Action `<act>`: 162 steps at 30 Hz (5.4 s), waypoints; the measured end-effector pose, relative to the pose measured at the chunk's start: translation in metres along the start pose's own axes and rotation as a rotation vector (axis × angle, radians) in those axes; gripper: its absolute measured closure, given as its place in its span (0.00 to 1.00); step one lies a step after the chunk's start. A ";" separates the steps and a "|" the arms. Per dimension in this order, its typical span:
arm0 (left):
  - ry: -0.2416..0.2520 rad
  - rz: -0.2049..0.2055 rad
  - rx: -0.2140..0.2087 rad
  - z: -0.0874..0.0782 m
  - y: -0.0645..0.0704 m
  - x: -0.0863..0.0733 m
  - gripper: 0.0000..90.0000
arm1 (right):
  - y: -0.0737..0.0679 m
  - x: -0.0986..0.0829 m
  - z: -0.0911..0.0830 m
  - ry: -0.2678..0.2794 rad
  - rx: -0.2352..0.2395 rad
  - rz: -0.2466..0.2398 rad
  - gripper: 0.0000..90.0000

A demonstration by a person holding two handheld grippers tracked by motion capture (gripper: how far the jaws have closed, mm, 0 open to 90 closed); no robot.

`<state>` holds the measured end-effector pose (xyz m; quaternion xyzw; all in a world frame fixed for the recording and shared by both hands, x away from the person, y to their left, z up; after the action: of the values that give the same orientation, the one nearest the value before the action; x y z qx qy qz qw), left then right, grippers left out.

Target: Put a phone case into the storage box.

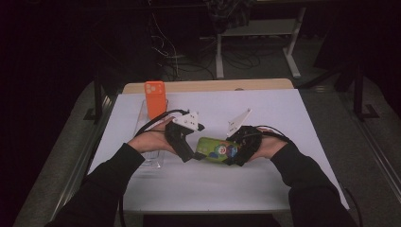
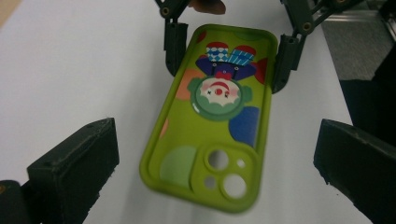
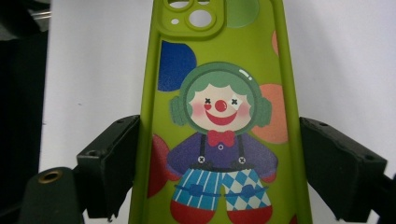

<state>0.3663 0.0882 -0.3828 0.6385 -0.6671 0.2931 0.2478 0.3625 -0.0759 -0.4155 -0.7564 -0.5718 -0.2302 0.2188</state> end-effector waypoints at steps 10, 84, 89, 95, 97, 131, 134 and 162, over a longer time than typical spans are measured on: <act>-0.093 0.055 -0.052 0.020 0.008 -0.005 0.00 | -0.009 0.021 0.006 -0.010 0.050 -0.077 0.17; -0.218 -0.418 0.233 0.024 0.002 -0.034 0.17 | 0.001 -0.045 0.010 0.241 -0.360 0.470 0.00; -0.216 -0.417 0.227 0.024 0.003 -0.035 0.17 | 0.001 -0.045 0.013 0.217 -0.409 0.400 0.00; -0.214 -0.414 0.226 0.023 0.003 -0.035 0.18 | -0.001 -0.042 0.010 0.222 -0.474 0.295 0.00; -0.226 -0.407 0.222 0.022 0.003 -0.036 0.17 | -0.004 -0.039 0.009 0.226 -0.489 0.275 0.00; -0.249 -0.396 0.191 0.023 0.004 -0.036 0.18 | -0.034 -0.019 0.016 0.090 -0.904 -0.479 0.00; -0.246 -0.405 0.188 0.022 0.005 -0.035 0.18 | -0.038 -0.019 0.018 0.074 -0.946 -0.522 0.00; -0.246 -0.361 0.158 0.030 0.015 -0.024 0.18 | -0.060 -0.009 0.044 0.013 -1.065 -0.788 0.50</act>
<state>0.3539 0.0839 -0.4220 0.7958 -0.5422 0.2154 0.1624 0.3067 -0.0418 -0.4522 -0.4943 -0.6125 -0.5485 -0.2821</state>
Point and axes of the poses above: each handheld gripper's, and its own axes: z roughly forward along the jaws, x roughly out of its top, y roughly to its right, the point moved 5 cm from there along z, roughly forward along the jaws, and after that the axes turned 4 degrees about z, right-handed, at the moved point
